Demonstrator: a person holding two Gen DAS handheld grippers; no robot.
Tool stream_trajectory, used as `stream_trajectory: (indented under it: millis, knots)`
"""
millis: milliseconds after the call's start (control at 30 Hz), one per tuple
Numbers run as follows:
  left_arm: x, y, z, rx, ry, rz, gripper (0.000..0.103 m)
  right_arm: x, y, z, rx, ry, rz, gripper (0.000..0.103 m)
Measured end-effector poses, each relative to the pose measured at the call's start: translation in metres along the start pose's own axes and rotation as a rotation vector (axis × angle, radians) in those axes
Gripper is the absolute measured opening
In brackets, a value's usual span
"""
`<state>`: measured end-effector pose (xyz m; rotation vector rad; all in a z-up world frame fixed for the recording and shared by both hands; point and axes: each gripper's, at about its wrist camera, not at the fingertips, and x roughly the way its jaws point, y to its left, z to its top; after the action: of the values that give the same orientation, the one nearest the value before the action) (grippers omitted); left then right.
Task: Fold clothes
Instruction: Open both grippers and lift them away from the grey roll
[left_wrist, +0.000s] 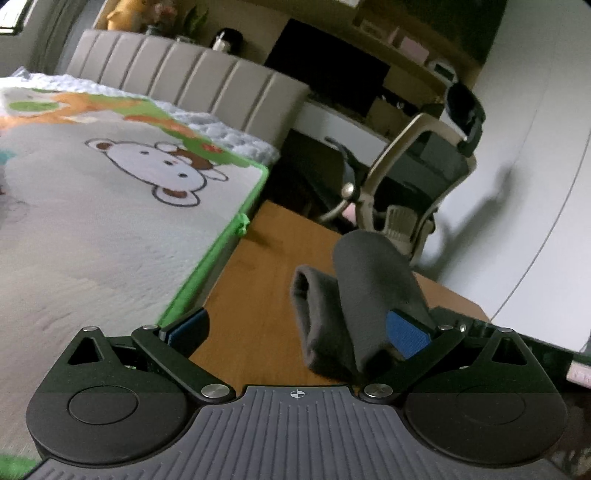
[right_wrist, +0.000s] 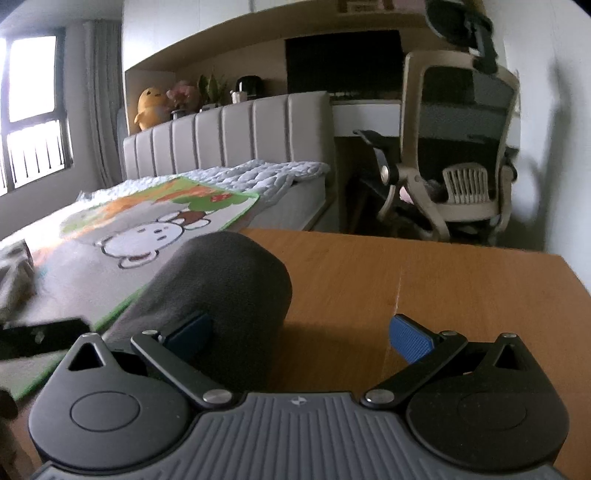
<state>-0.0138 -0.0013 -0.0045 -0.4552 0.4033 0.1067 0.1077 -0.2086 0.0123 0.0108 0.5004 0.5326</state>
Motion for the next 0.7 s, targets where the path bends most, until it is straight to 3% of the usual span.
stream_trajectory:
  millis: [267, 467, 700]
  knots:
    - [-0.017, -0.044, -0.028, 0.152, 0.067, 0.062, 0.103, -0.036, 0.008, -0.026, -0.004, 0.07, 0.059, 0.103]
    - [-0.022, -0.062, -0.044, 0.209, 0.126, 0.109, 0.103, -0.053, 0.003, -0.047, 0.028, 0.129, 0.003, 0.103]
    - [-0.016, -0.056, -0.046, 0.181, 0.189, 0.168, 0.103, -0.061, -0.003, -0.057, 0.04, 0.219, -0.058, 0.103]
